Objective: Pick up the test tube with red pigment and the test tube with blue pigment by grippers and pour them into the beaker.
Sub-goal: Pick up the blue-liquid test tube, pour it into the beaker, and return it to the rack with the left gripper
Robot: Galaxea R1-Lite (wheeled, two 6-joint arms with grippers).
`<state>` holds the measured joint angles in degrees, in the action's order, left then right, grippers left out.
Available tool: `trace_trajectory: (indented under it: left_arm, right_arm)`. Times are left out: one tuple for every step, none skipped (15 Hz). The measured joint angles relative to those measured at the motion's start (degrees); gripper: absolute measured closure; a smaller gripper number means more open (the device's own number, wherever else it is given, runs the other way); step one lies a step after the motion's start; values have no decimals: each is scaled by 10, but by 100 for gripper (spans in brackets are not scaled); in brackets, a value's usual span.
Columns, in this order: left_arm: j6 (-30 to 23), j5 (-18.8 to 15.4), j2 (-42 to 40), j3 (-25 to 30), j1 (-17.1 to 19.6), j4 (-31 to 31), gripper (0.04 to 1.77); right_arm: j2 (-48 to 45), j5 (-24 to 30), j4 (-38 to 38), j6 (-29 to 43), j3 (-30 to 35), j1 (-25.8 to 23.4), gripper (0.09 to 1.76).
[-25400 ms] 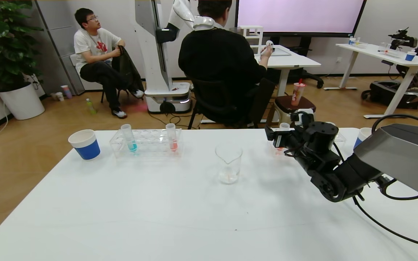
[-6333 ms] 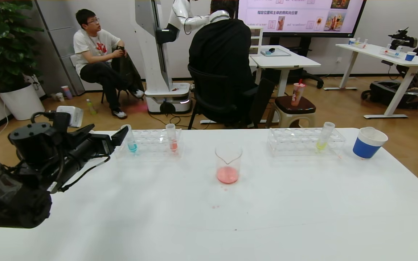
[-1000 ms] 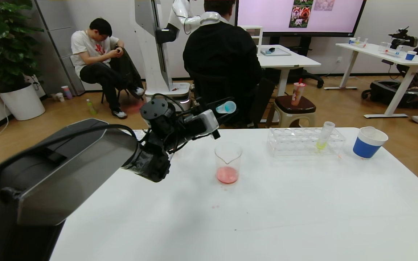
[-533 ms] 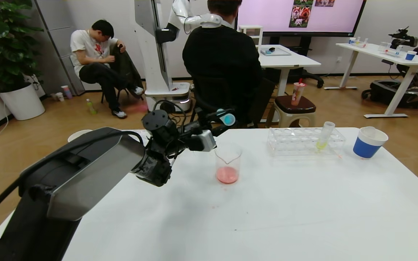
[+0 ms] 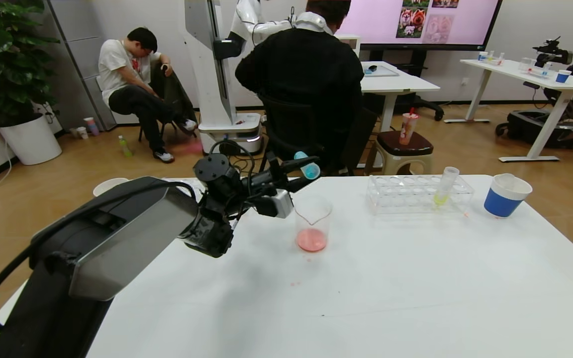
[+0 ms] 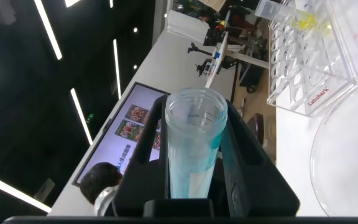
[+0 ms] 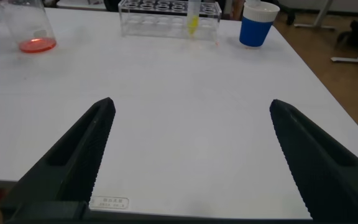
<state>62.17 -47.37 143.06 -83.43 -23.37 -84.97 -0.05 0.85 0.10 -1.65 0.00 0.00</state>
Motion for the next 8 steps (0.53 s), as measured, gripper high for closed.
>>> trace_trajectory:
  left_arm:
    - [4, 0, 0, 1, 1, 0, 130]
    - [8, 0, 1, 3, 2, 0, 130]
    - [11, 1, 1, 5, 2, 0, 130]
    - [13, 1, 1, 5, 2, 0, 130]
    - [16, 1, 2, 5, 1, 0, 130]
    - [20, 0, 2, 5, -1, 0, 130]
    - [28, 0, 2, 5, -2, 1, 130]
    - [34, 0, 2, 5, -2, 2, 130]
  right_arm:
    - [0, 0, 0, 0, 0, 0, 11]
    - [0, 0, 0, 0, 0, 0, 11]
    - [0, 0, 0, 0, 0, 0, 11]
    - [0, 0, 0, 0, 0, 0, 11]
    - [0, 0, 0, 0, 0, 0, 11]
    - [0, 0, 0, 0, 0, 0, 11]
    - [0, 0, 0, 0, 0, 0, 11]
    - [0, 0, 0, 0, 0, 0, 11]
